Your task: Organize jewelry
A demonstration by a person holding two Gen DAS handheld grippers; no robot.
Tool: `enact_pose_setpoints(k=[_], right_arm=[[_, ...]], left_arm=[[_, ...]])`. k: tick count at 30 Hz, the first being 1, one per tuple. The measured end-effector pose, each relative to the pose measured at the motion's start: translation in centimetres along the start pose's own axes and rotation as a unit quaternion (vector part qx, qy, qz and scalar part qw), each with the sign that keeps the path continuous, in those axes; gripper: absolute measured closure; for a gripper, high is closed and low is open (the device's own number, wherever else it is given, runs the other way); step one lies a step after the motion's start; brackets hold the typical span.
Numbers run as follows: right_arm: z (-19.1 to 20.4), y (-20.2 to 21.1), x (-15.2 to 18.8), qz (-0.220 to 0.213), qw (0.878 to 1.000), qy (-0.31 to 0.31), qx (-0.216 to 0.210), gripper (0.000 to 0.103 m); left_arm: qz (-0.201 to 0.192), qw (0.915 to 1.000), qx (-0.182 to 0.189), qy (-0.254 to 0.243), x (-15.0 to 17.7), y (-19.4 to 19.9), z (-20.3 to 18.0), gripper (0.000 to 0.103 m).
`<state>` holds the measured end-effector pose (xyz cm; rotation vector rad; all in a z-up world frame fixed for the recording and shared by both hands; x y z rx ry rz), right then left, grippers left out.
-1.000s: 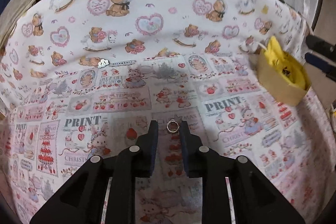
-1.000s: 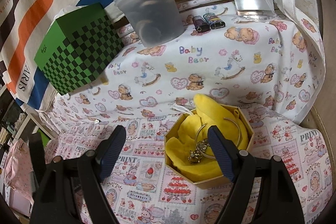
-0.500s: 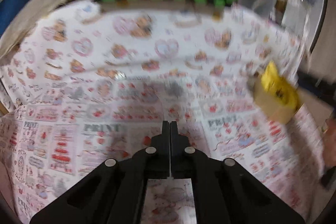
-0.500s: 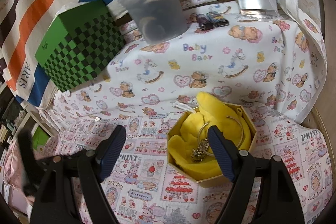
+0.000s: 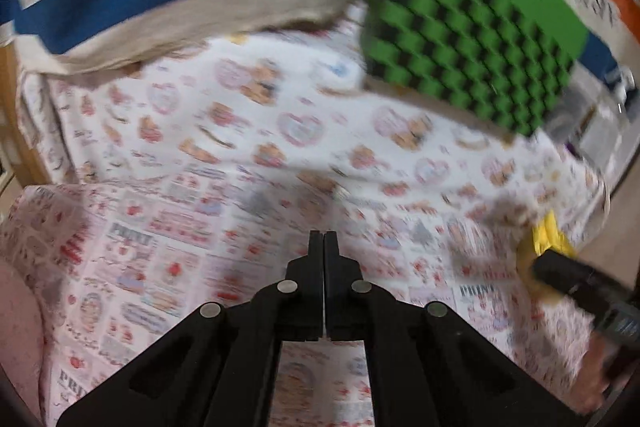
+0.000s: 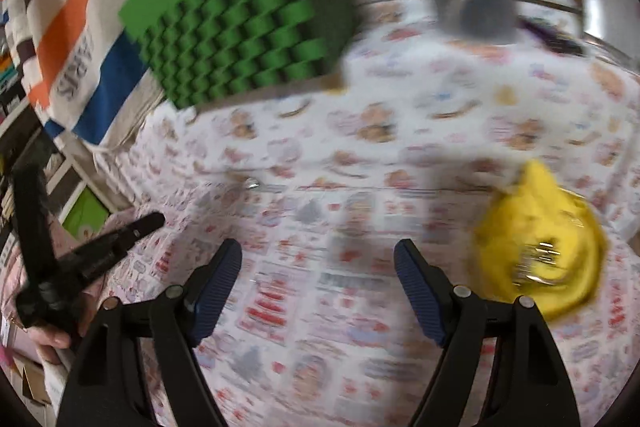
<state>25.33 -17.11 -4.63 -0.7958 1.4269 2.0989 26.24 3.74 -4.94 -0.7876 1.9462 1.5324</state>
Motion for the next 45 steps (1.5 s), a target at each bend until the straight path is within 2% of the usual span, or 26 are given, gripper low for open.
enact_pose_setpoints(k=[4, 6, 10, 14, 17, 20, 23, 25, 28, 32, 33, 40, 45], right_arm=[[3.3, -3.2, -0.9, 0.007, 1.0, 0.016, 0.005, 0.026], [5.0, -5.3, -1.6, 0.011, 0.999, 0.031, 0.017, 0.028], [6.9, -9.1, -2.4, 0.027, 0.998, 0.039, 0.042, 0.038], [8.0, -12.9, -2.7, 0.039, 0.997, 0.027, 0.057, 0.051], [8.4, -15.0, -2.8, 0.045, 0.996, 0.02, 0.073, 0.056], [8.3, -16.4, -2.9, 0.042, 0.994, 0.012, 0.098, 0.062], [8.3, -17.4, -2.9, 0.045, 0.992, 0.005, 0.116, 0.063], [8.1, -18.0, -2.8, 0.046, 0.988, 0.004, 0.144, 0.067], [8.1, -18.1, -2.8, 0.041, 0.984, 0.003, 0.173, 0.069], [7.9, -18.5, -3.0, 0.037, 0.978, -0.005, 0.204, 0.087], [7.8, -18.4, -3.1, 0.034, 0.979, -0.012, 0.2, 0.093], [7.3, -15.5, -2.8, 0.027, 0.992, -0.016, 0.122, 0.094], [6.2, -10.9, -2.3, 0.026, 0.998, -0.025, 0.049, 0.094]], left_arm=[[-0.003, 0.9994, -0.026, 0.021, -0.5, -0.6, 2.9, 0.103], [0.006, 0.9987, -0.042, 0.029, -0.3, -1.8, 4.1, 0.094], [0.035, 0.9953, -0.068, 0.059, 0.6, -4.0, 6.6, 0.09], [0.037, 0.9931, -0.062, 0.092, 0.6, -4.0, 8.2, 0.089], [0.026, 0.9923, -0.083, 0.088, 0.3, -3.5, 9.2, 0.085], [0.028, 0.9913, -0.087, 0.095, 0.3, -3.4, 9.8, 0.084], [0.024, 0.9903, -0.092, 0.101, 0.2, -3.4, 10.2, 0.084], [0.014, 0.9902, -0.1, 0.096, 0.0, -2.8, 10.0, 0.084], [0.001, 0.9921, -0.088, 0.089, -0.4, -2.1, 9.1, 0.084], [-0.009, 0.993, -0.091, 0.075, -0.8, -1.2, 8.3, 0.084], [-0.01, 0.993, -0.091, 0.075, -0.8, -1.1, 8.2, 0.084], [-0.009, 0.9929, -0.092, 0.075, -0.9, -1.1, 8.3, 0.084], [-0.012, 0.9943, -0.086, 0.062, -1.0, -0.9, 7.3, 0.084]])
Point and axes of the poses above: each gripper's, at about its wrist camera, not at the fingertips, and y roughly against the way its jaws point, z to its left, x to its underside, the point moved 10 cm from there along -y, roughly the way its jaws point, and after that the axes turned 1 degree about -y, right-handed, at the moved point
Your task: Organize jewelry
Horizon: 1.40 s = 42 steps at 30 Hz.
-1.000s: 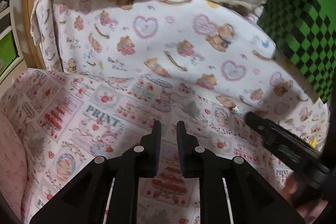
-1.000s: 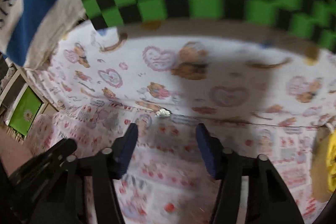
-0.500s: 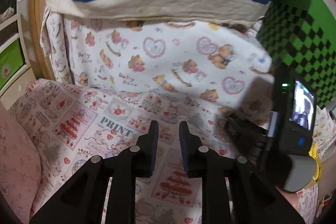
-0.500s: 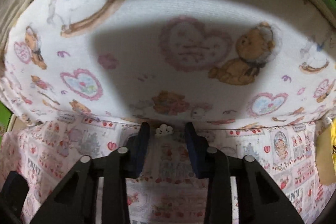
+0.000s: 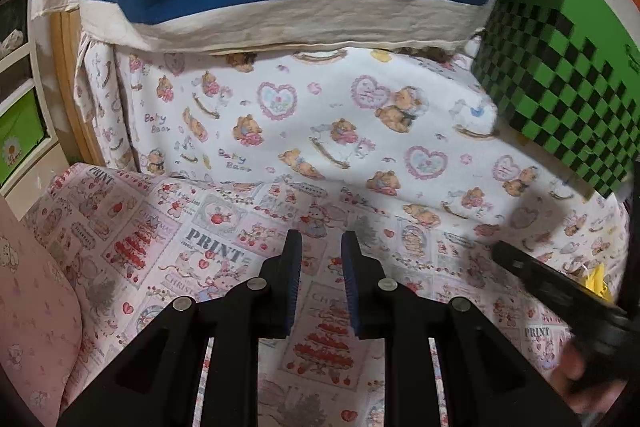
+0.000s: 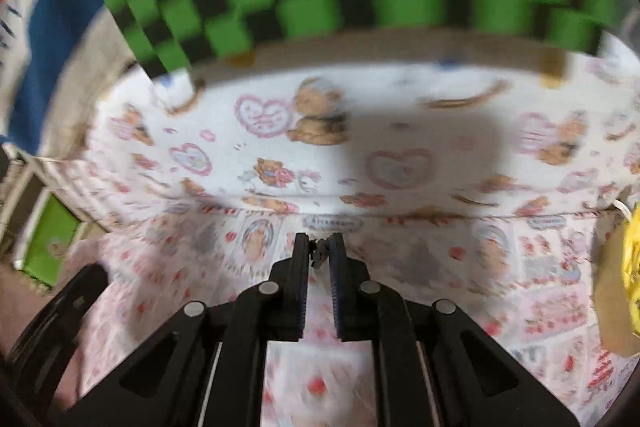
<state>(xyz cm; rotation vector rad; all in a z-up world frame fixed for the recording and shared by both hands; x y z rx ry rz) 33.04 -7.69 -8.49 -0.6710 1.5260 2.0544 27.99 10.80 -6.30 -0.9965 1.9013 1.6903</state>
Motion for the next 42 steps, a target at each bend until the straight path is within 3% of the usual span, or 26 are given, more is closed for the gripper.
enact_pose_setpoints(k=[3, 7, 10, 15, 20, 25, 28, 32, 36, 42], right_arm=[[-1.2, 3.7, 0.8, -0.005, 0.999, -0.002, -0.047, 0.094], [-2.0, 7.7, 1.7, -0.017, 0.997, 0.005, -0.079, 0.094], [-3.2, 9.8, 3.0, -0.031, 0.997, 0.013, -0.076, 0.094], [-7.1, 11.5, 4.2, -0.044, 0.997, 0.006, -0.063, 0.094], [-10.1, 12.3, 5.1, -0.061, 0.997, 0.002, -0.047, 0.094], [-10.9, 13.2, 5.1, -0.081, 0.995, -0.009, -0.059, 0.094], [-10.8, 13.6, 4.8, -0.083, 0.994, -0.009, -0.068, 0.094], [-11.2, 14.2, 4.8, -0.09, 0.994, -0.01, -0.068, 0.094], [-11.9, 14.2, 4.9, -0.089, 0.994, -0.017, -0.067, 0.094], [-12.4, 15.0, 4.7, -0.103, 0.992, -0.021, -0.063, 0.094]], left_arm=[[0.006, 0.9996, 0.025, -0.014, 0.3, 0.4, -1.6, 0.084], [0.004, 0.9979, 0.037, -0.053, 1.2, 0.9, -4.6, 0.084], [0.013, 0.9941, 0.056, -0.092, 2.8, 0.8, -7.8, 0.075], [0.051, 0.9829, 0.104, -0.143, 5.9, -0.2, -12.5, 0.075], [0.102, 0.9719, 0.143, -0.156, 8.0, -1.4, -14.4, 0.075], [0.112, 0.9689, 0.133, -0.176, 9.1, -2.5, -15.4, 0.081], [0.107, 0.968, 0.109, -0.199, 9.5, -3.1, -15.8, 0.082], [0.118, 0.9656, 0.124, -0.196, 10.1, -3.1, -16.4, 0.089], [0.119, 0.9674, 0.106, -0.197, 10.3, -3.2, -16.8, 0.098], [0.114, 0.968, 0.11, -0.195, 10.3, -2.5, -17.3, 0.101]])
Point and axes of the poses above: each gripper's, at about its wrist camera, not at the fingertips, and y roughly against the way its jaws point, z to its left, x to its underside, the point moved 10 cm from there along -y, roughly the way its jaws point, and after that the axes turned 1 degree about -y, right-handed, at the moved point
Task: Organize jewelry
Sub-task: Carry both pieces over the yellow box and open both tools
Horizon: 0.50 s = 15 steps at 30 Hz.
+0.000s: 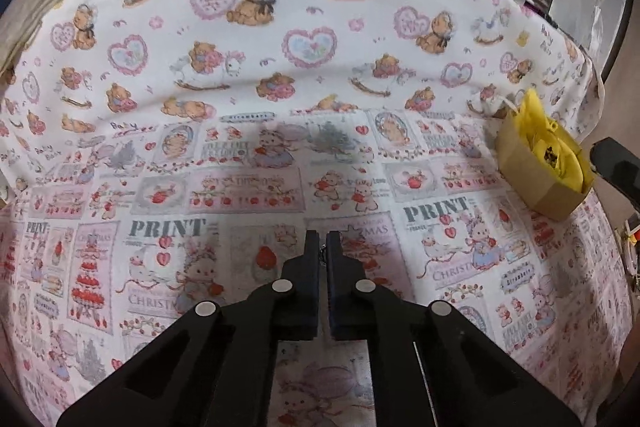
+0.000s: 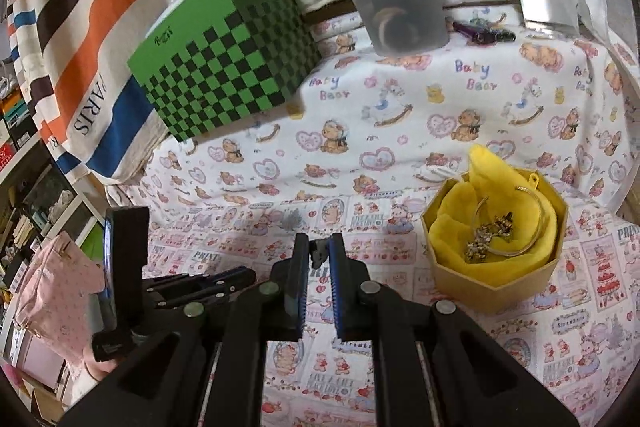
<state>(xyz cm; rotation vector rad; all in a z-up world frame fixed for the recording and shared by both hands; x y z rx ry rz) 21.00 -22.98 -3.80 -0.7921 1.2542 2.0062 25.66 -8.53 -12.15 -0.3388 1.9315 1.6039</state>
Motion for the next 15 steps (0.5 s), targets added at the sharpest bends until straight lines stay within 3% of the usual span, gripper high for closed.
enact_pose_setpoints(k=[15], right_arm=[[-4.6, 5.1, -4.0, -0.059, 0.997, -0.04, -0.003, 0.094]], left_arm=[[-0.088, 0.9956, 0.023, 0.022, -2.2, 8.5, -0.3, 0.101]])
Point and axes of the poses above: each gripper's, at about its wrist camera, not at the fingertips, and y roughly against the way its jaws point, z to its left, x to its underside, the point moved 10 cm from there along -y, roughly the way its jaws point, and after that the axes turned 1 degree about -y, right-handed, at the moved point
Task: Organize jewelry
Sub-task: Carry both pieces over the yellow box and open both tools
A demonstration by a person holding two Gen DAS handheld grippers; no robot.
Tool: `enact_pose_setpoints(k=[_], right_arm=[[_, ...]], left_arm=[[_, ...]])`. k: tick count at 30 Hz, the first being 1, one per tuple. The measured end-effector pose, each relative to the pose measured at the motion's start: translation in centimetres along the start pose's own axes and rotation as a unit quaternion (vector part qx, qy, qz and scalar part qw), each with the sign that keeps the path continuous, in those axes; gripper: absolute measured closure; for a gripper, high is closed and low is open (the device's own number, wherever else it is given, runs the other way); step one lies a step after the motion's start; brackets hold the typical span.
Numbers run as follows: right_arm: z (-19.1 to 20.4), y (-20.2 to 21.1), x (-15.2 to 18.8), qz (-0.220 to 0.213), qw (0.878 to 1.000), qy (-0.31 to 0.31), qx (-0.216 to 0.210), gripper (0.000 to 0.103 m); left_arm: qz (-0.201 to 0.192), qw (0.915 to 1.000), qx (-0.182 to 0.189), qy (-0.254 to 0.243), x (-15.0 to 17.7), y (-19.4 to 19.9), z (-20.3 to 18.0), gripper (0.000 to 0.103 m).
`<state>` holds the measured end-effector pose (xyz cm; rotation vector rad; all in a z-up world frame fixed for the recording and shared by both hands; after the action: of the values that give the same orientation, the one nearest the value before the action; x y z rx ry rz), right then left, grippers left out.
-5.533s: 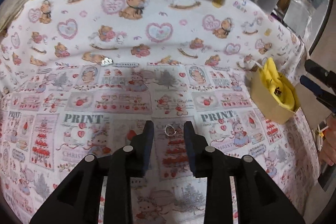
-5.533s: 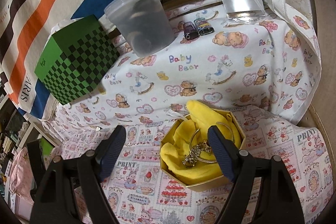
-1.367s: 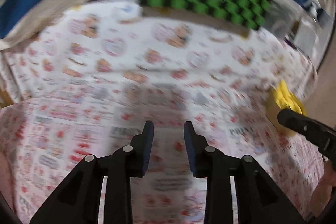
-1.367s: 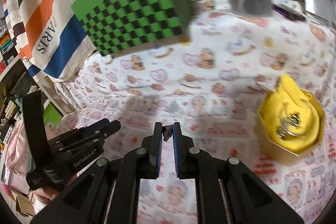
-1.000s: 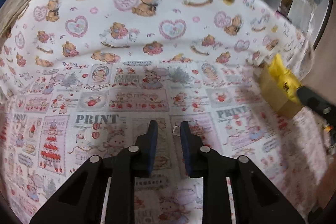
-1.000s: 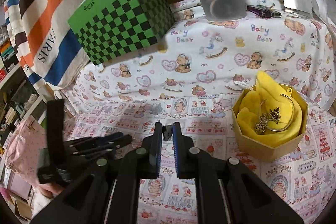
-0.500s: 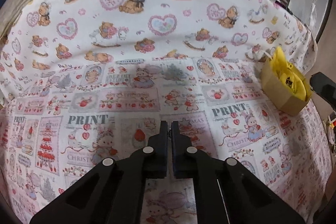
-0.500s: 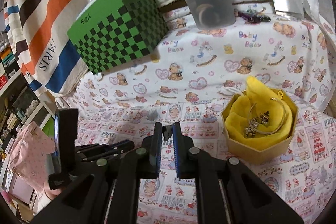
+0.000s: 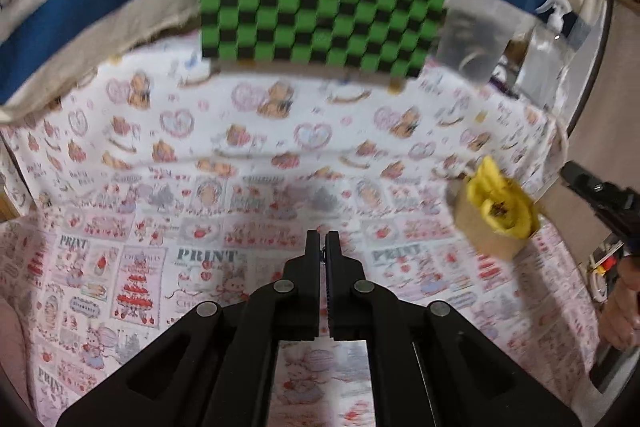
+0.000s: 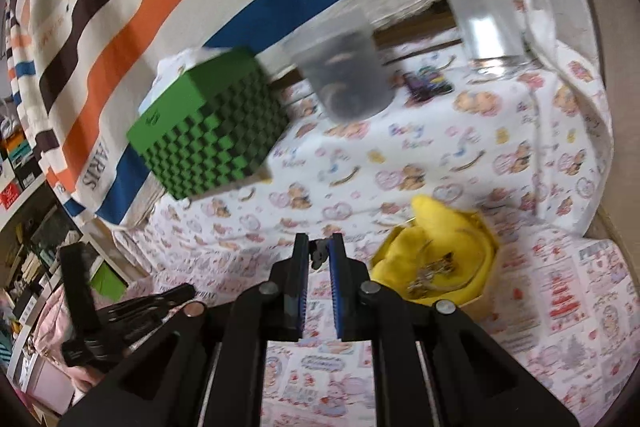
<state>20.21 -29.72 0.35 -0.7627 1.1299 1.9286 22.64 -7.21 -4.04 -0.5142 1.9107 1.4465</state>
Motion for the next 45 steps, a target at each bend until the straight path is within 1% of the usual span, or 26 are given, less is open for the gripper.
enact_pose_setpoints(k=[2, 4, 6, 8, 12, 14, 15, 19, 22, 24, 26, 28, 30, 31, 32, 33, 35, 37, 41, 43, 45], right_arm=[[-1.1, 0.1, -0.3, 0.0, 1.0, -0.012, 0.001, 0.094], [-2.6, -0.3, -0.4, 0.008, 0.999, -0.038, -0.001, 0.094], [-3.8, -0.7, -0.4, 0.016, 0.999, -0.052, 0.006, 0.094], [-4.8, -0.9, -0.4, 0.02, 0.998, -0.062, 0.01, 0.094], [-6.0, -1.1, -0.3, 0.03, 0.996, -0.08, 0.005, 0.094], [-6.6, -1.4, -0.1, 0.039, 0.995, -0.087, 0.006, 0.094], [-7.1, -1.4, 0.0, 0.042, 0.995, -0.094, 0.01, 0.094], [-8.6, -1.9, 0.2, 0.053, 0.992, -0.114, 0.018, 0.094], [-9.6, -2.4, 0.4, 0.059, 0.99, -0.13, 0.018, 0.093], [-10.3, -2.6, 0.7, 0.066, 0.987, -0.148, 0.023, 0.092], [-10.0, -2.5, 0.7, 0.068, 0.984, -0.162, 0.01, 0.092], [-9.4, -2.1, 0.3, 0.059, 0.987, -0.148, 0.007, 0.092], [-9.7, -2.1, 0.3, 0.057, 0.988, -0.144, 0.022, 0.092], [-10.0, -2.1, 0.3, 0.06, 0.986, -0.152, 0.021, 0.092], [-10.3, -2.2, 0.4, 0.064, 0.985, -0.162, 0.018, 0.092], [-10.4, -2.1, 0.4, 0.063, 0.984, -0.167, 0.015, 0.089], [-10.6, -1.6, 0.2, 0.053, 0.985, -0.166, 0.019, 0.087], [-10.6, -1.2, -0.1, 0.045, 0.986, -0.159, 0.025, 0.086], [-10.1, -0.8, -0.4, 0.038, 0.988, -0.15, 0.026, 0.08], [-9.7, -0.6, -0.6, 0.033, 0.989, -0.137, 0.034, 0.079], [-8.9, -0.3, -0.9, 0.026, 0.992, -0.121, 0.033, 0.075]], left_arm=[[-0.008, 0.9999, 0.01, -0.008, -0.8, 0.9, -1.4, 0.101], [-0.018, 0.9995, 0.01, -0.024, -1.6, 1.7, -3.0, 0.101], [-0.022, 0.9991, 0.013, -0.035, -2.5, 1.7, -4.9, 0.101], [-0.022, 0.9988, 0.024, -0.035, -3.4, 1.4, -6.8, 0.101], [-0.021, 0.9966, 0.07, -0.039, -4.6, 0.6, -10.8, 0.101], [-0.01, 0.9933, 0.103, -0.05, -4.7, -0.2, -13.2, 0.101], [-0.007, 0.9922, 0.112, -0.055, -4.8, -0.6, -14.3, 0.101], [-0.004, 0.9893, 0.131, -0.065, -5.2, -1.8, -17.5, 0.101], [0.004, 0.9879, 0.141, -0.065, -5.0, -3.2, -19.2, 0.101], [0.012, 0.988, 0.139, -0.066, -4.8, -4.1, -19.8, 0.101], [0.019, 0.9878, 0.141, -0.064, -4.6, -4.8, -20.2, 0.101], [0.016, 0.9882, 0.138, -0.066, -4.7, -5.0, -20.3, 0.101], [0.011, 0.988, 0.14, -0.065, -4.8, -5.1, -20.2, 0.101], [0.009, 0.988, 0.141, -0.063, -4.8, -5.1, -20.1, 0.1], [0.011, 0.9882, 0.14, -0.061, -4.8, -5.2, -19.8, 0.092], [0.014, 0.9888, 0.137, -0.058, -4.8, -5.3, -19.6, 0.092], [0.012, 0.9896, 0.129, -0.061, -4.9, -5.4, -19.0, 0.091], [0.003, 0.9904, 0.12, -0.067, -5.1, -4.9, -18.3, 0.089], [-0.021, 0.991, 0.114, -0.068, -5.6, -3.1, -16.9, 0.083], [-0.039, 0.9917, 0.1, -0.07, -5.9, -1.7, -16.1, 0.079], [-0.062, 0.9916, 0.084, -0.076, -6.0, -0.2, -15.3, 0.07]])
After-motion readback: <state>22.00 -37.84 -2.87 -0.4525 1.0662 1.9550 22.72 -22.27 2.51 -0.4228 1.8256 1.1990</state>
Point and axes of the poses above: each gripper's, at about its wrist camera, not at the fingertips, and y roughly against the way its jaws point, z to its left, x to its underside, the point moved 10 cm from there along -y, roughly the way its jaws point, and after that the axes turned 1 degree about -y, right-handed, at the moved point
